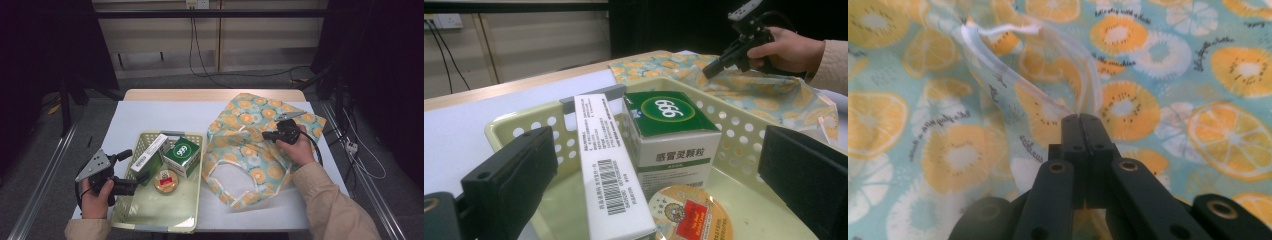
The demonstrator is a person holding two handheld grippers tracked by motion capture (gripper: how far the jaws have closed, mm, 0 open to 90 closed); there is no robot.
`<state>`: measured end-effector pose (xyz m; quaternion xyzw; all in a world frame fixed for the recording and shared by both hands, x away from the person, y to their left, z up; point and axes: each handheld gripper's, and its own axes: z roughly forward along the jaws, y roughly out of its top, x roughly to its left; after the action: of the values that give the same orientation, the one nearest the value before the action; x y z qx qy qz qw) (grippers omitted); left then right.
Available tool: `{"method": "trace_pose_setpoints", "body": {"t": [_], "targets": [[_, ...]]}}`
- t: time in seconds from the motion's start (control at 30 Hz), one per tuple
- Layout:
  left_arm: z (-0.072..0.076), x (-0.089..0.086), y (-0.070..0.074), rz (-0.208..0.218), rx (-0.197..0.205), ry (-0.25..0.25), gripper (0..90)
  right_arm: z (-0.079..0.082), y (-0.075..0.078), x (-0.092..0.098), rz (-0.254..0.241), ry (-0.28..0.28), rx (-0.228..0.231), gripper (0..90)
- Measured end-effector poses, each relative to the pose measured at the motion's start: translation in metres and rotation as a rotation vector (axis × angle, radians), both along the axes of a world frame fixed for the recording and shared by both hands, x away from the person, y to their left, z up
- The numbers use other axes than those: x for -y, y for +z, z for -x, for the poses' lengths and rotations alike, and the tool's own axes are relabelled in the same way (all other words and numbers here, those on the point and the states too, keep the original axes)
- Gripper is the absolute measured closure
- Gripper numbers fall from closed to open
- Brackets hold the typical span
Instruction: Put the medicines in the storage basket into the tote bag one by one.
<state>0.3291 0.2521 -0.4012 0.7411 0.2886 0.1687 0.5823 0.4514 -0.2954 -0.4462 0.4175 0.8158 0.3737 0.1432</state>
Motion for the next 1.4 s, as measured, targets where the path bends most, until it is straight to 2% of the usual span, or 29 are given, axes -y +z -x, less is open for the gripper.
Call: {"method": "trace_pose_setpoints", "body": {"t": [0.1, 0.17, 0.23, 0.3, 0.37, 0.43, 0.63, 0.67, 0.8, 1.0, 1.13, 1.23, 1.33, 1.4], "targets": [[0.000, 0.000, 0.000, 0.003, -0.003, 0.001, 2.0, 0.001, -0.003, -0.001, -0.016, 0.002, -0.011, 88.0], [0.000, 0.000, 0.000, 0.002, -0.003, 0.005, 2.0, 0.003, -0.005, -0.004, -0.011, 0.013, -0.010, 81.9], [0.000, -0.001, 0.000, -0.003, -0.002, 0.003, 2.0, 0.006, -0.006, -0.007, -0.029, 0.030, -0.012, 72.0], [0.000, 0.000, 0.000, 0.003, -0.004, 0.001, 2.0, 0.009, -0.007, -0.011, -0.014, 0.027, -0.001, 52.9], [0.000, 0.001, 0.000, 0.003, -0.005, 0.000, 2.0, 0.012, -0.008, -0.014, -0.026, 0.059, 0.006, 48.1], [0.000, 0.001, 0.000, 0.001, -0.003, -0.003, 2.0, 0.015, -0.010, -0.019, -0.020, 0.082, 0.009, 37.5], [0.000, 0.000, 0.001, -0.006, 0.002, -0.003, 2.0, 0.024, -0.016, -0.035, 0.031, 0.156, 0.006, 27.3], [0.000, 0.001, 0.001, -0.006, 0.002, -0.002, 2.0, 0.025, -0.017, -0.038, 0.052, 0.163, 0.014, 25.8], [0.001, 0.001, 0.001, -0.003, -0.003, -0.001, 2.0, 0.026, -0.016, -0.042, 0.067, 0.147, 0.012, 31.4], [0.001, 0.001, 0.001, 0.001, -0.001, 0.000, 2.0, 0.020, -0.013, -0.031, 0.065, 0.103, 0.019, 65.7], [0.001, 0.002, 0.001, -0.004, 0.000, -0.003, 2.0, 0.017, -0.012, -0.028, 0.082, 0.079, 0.013, 80.5], [0.001, 0.002, 0.001, -0.002, -0.001, -0.003, 2.0, 0.014, -0.009, -0.028, 0.094, 0.077, -0.014, 87.4], [0.001, 0.001, 0.001, 0.001, 0.000, 0.000, 2.0, 0.010, -0.005, -0.029, 0.131, 0.086, -0.026, 89.0], [0.000, 0.000, 0.001, -0.006, 0.001, 0.000, 2.0, 0.008, 0.000, -0.027, 0.119, 0.082, -0.019, 89.2]]}}
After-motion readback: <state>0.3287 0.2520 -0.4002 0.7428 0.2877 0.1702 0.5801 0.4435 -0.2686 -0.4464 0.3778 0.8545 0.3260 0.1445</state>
